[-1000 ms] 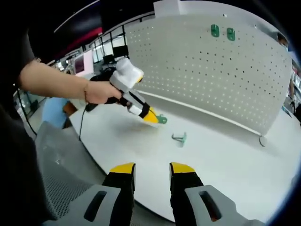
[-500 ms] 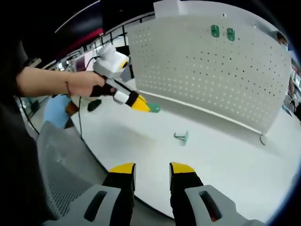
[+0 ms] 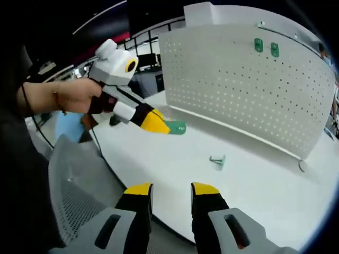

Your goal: Insert the hook assembly into the mounting plate slot until the hook locks in place.

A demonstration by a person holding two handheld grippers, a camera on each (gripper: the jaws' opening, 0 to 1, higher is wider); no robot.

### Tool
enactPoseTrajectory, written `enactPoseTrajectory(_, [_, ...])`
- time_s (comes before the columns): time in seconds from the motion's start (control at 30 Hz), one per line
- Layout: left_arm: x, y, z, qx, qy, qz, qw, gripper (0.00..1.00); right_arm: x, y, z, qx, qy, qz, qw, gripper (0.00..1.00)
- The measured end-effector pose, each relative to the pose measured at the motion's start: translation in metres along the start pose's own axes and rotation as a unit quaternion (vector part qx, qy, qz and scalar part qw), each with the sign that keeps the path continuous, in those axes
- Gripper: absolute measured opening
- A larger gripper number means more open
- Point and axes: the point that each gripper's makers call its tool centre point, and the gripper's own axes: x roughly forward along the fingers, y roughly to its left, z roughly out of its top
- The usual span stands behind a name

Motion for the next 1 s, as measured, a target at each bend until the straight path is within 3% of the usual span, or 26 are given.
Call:
enactPoseTrajectory(0.3, [-0.017, -0.013, -0.006, -0.005, 0.000, 0.006, 1.0000, 0.03, -0.001, 0.002, 0.002, 0.001, -0.001, 0.001, 1.0000, 0.27])
enactPoseTrajectory(0.6, [-0.034, -0.029, 0.005, 0.020, -0.014, 0.015, 0.9996, 0.03, -0.003, 0.006, 0.003, -0.002, -0.002, 0.005, 1.0000, 0.27])
enactPoseTrajectory(0.8, [-0.041, -0.045, 0.005, 0.037, -0.017, 0.019, 0.9990, 0.03, -0.012, 0.007, 0.028, -0.012, -0.027, 0.001, 0.9996, 0.26])
enactPoseTrajectory(1.0, [-0.036, -0.053, -0.008, 0.066, 0.001, 0.031, 0.9973, 0.03, -0.015, 0.006, 0.058, -0.006, -0.056, 0.007, 0.9984, 0.26])
